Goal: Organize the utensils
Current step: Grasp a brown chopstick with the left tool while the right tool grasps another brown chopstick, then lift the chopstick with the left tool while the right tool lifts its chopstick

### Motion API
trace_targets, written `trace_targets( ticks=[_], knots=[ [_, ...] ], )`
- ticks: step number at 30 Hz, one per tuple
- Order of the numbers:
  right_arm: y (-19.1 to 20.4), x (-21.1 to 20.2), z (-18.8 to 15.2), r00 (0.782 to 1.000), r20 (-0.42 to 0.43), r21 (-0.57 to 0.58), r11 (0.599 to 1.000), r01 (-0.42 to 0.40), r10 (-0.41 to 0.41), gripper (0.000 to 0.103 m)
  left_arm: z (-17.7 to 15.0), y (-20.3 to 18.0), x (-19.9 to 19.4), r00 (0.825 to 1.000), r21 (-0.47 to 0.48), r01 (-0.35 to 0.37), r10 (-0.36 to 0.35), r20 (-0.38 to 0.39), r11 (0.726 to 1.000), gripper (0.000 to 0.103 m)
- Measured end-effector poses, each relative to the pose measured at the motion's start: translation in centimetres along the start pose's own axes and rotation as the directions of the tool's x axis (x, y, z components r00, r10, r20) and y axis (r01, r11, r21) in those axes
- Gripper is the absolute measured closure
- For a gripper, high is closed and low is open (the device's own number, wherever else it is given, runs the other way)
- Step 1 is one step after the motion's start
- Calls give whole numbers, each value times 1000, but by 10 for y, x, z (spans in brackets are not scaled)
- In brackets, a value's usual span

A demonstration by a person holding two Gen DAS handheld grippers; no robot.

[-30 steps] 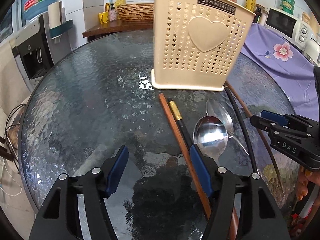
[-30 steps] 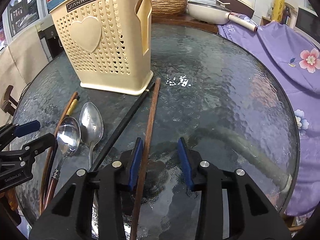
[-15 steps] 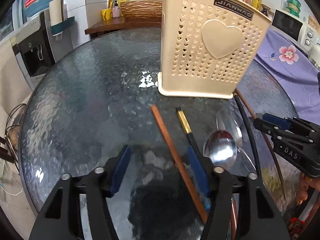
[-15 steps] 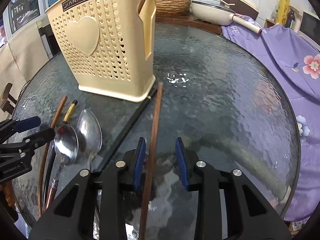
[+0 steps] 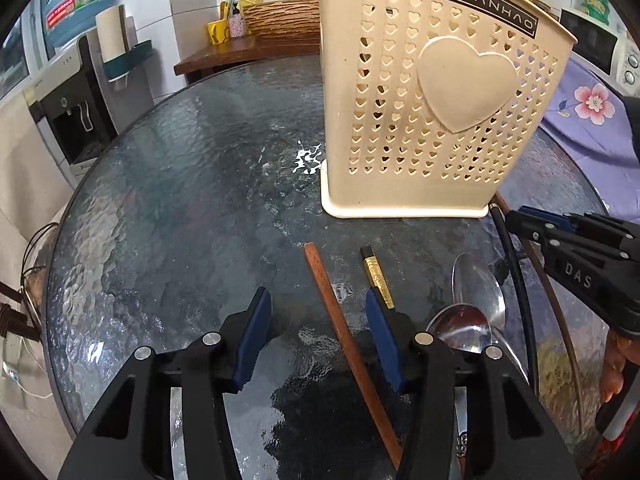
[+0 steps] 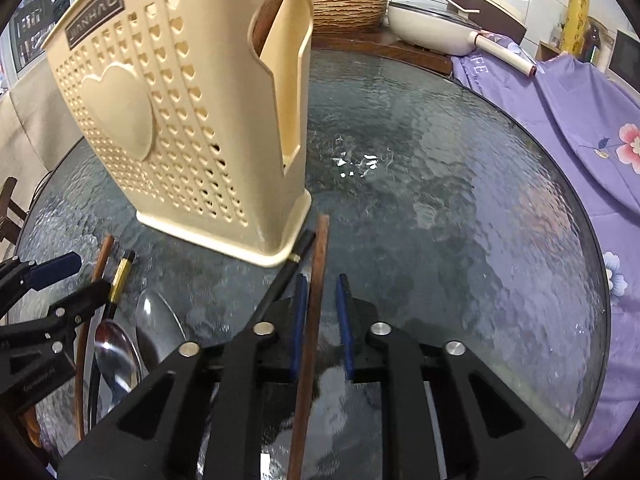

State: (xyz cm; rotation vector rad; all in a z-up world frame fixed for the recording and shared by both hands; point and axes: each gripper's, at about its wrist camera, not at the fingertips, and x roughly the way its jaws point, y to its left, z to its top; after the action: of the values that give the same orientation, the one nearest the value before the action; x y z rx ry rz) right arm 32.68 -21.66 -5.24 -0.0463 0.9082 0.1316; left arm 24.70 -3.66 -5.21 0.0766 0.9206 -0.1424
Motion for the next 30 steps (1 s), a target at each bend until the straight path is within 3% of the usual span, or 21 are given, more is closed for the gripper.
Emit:
trace_targets(
  ticks=[5, 7, 12, 30],
  knots=[
    [2, 2, 2, 1000, 5, -18, 1000, 5, -4, 95, 2, 0, 1, 1000, 21, 2, -2, 4, 1000, 69],
    [1, 2, 1, 1000, 7, -16, 1000, 1, -1, 95, 3, 0, 1, 1000, 31, 7, -7, 10, 999, 81],
    [3, 0, -3, 1000, 9, -21, 1000, 6, -6, 95, 6, -1, 4, 1000, 48, 11, -11, 11, 999, 91],
    [-4, -19, -16, 997, 52, 9, 998, -58, 58, 95, 16, 7, 7, 998, 20, 54, -54, 26, 998, 96]
  ],
)
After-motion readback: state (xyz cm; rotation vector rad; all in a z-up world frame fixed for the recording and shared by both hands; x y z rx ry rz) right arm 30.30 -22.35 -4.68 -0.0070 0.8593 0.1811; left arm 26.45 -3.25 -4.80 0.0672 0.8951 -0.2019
